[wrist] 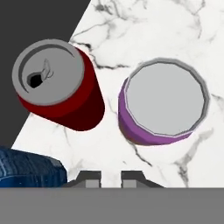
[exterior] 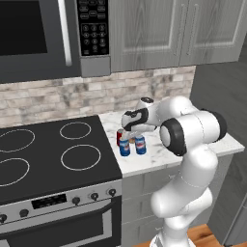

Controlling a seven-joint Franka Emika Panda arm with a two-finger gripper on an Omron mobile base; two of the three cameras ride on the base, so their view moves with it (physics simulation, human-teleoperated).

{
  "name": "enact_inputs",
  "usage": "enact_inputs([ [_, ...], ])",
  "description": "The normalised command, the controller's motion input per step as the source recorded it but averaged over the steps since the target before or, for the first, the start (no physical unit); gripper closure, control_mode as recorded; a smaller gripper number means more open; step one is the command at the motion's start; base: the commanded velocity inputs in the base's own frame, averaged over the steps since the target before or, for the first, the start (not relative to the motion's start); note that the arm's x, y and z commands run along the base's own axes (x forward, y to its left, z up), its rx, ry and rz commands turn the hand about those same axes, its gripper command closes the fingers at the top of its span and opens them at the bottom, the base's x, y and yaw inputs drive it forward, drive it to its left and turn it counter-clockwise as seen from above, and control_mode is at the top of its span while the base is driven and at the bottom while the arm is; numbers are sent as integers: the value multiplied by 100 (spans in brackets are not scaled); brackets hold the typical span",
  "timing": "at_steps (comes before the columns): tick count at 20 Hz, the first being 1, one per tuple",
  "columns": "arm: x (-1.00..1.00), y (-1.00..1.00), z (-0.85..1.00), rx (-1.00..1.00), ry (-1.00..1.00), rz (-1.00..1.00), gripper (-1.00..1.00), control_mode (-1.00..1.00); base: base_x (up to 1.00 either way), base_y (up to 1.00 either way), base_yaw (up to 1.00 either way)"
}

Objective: Four empty soda cans are scattered around the kitchen. Gather all the cans and cluster them next to the stove for recycling.

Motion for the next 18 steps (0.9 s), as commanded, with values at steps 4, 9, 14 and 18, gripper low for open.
enact_inputs([
  [4, -16, -3, 0, 0, -5, 2, -100, -100, 0, 0, 0],
  [9, -42, -33, 12, 0, -13, 1, -100, -100, 0, 0, 0],
  [14, -34, -10, 53, 0, -23, 4, -100, -100, 0, 0, 0],
  [18, -37, 0, 64, 0, -15, 1, -100, -100, 0, 0, 0],
])
